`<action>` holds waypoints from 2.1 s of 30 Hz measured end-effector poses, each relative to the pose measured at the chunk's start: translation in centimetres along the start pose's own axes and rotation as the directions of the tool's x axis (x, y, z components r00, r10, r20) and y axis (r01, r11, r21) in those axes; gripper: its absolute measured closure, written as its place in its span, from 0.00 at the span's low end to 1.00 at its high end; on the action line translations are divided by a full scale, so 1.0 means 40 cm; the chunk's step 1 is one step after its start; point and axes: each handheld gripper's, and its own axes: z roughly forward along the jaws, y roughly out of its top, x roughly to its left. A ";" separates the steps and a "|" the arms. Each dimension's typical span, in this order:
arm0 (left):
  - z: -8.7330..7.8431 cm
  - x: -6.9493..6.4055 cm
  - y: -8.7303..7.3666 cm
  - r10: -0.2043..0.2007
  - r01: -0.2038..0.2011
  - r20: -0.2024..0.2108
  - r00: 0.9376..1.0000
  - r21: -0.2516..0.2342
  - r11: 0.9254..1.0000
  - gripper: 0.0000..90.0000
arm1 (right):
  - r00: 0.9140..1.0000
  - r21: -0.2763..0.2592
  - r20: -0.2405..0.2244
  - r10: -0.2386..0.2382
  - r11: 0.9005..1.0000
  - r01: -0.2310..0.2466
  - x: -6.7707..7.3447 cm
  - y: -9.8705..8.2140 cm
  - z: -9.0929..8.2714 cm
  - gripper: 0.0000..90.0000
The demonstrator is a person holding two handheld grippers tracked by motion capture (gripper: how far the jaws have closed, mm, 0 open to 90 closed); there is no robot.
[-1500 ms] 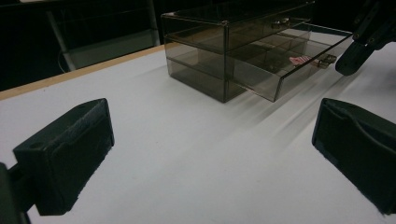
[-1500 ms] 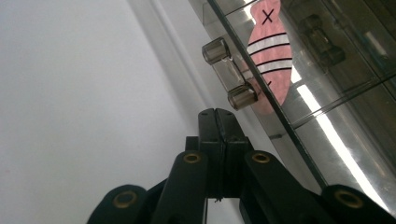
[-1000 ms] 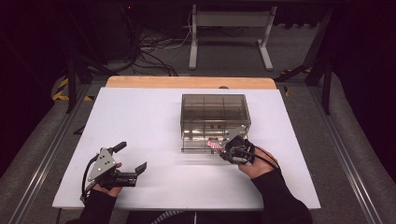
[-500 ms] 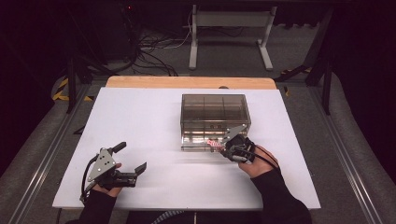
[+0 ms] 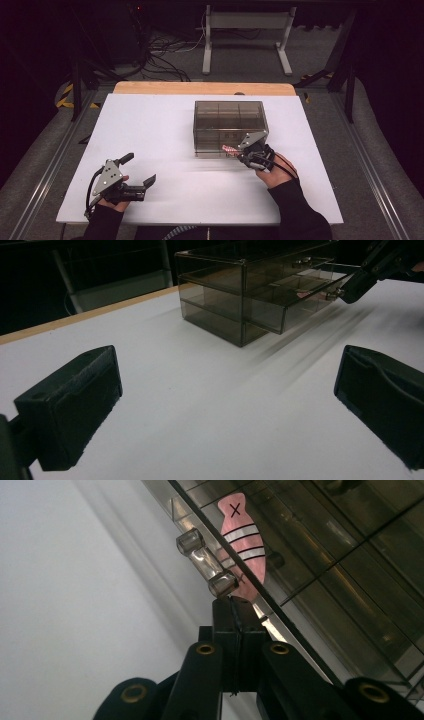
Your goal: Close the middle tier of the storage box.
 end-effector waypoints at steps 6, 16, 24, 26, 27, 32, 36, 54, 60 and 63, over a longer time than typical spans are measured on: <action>-0.003 0.001 -0.002 0.002 -0.002 -0.002 1.000 -0.004 1.000 0.00 | 1.000 -0.024 0.012 0.015 1.000 -0.015 -0.009 0.000 0.006 1.00; -0.009 0.000 -0.005 -0.004 0.004 -0.005 1.000 0.002 1.000 0.00 | 0.998 -0.057 0.040 0.048 0.997 -0.046 -0.021 0.000 0.016 1.00; -0.013 0.000 -0.007 -0.013 0.013 -0.006 1.000 0.003 1.000 0.00 | 0.996 -0.076 0.057 0.063 0.995 -0.058 -0.030 0.001 0.024 1.00; -0.014 0.000 -0.008 -0.008 0.008 -0.008 1.000 0.005 1.000 0.00 | 0.996 -0.080 0.058 0.063 0.995 -0.058 -0.033 0.001 0.025 1.00; -0.014 0.001 -0.008 -0.008 0.008 -0.008 1.000 0.006 1.000 0.00 | 0.996 -0.081 0.065 0.066 0.995 -0.060 -0.034 0.001 0.026 1.00; -0.018 0.000 -0.010 -0.012 0.012 -0.011 1.000 0.007 1.000 0.00 | 0.994 -0.094 0.072 0.077 0.993 -0.070 -0.037 0.001 0.031 1.00; -0.021 0.001 -0.010 -0.013 0.013 -0.015 1.000 0.008 1.000 0.00 | 0.992 -0.101 0.083 0.092 0.991 -0.083 -0.041 0.003 0.036 1.00; -0.035 0.002 -0.018 -0.034 0.034 -0.021 0.999 0.018 0.999 0.00 | 0.984 -0.137 0.115 0.134 0.984 -0.118 -0.060 0.004 0.053 1.00; -0.034 0.002 -0.019 -0.038 0.038 -0.013 0.999 0.016 0.999 0.00 | 0.984 -0.133 0.113 0.135 0.984 -0.119 -0.060 0.006 0.055 1.00; -0.035 0.004 -0.019 -0.034 0.034 -0.016 0.999 0.018 0.999 0.00 | 0.984 -0.134 0.116 0.135 0.984 -0.119 -0.059 0.006 0.056 1.00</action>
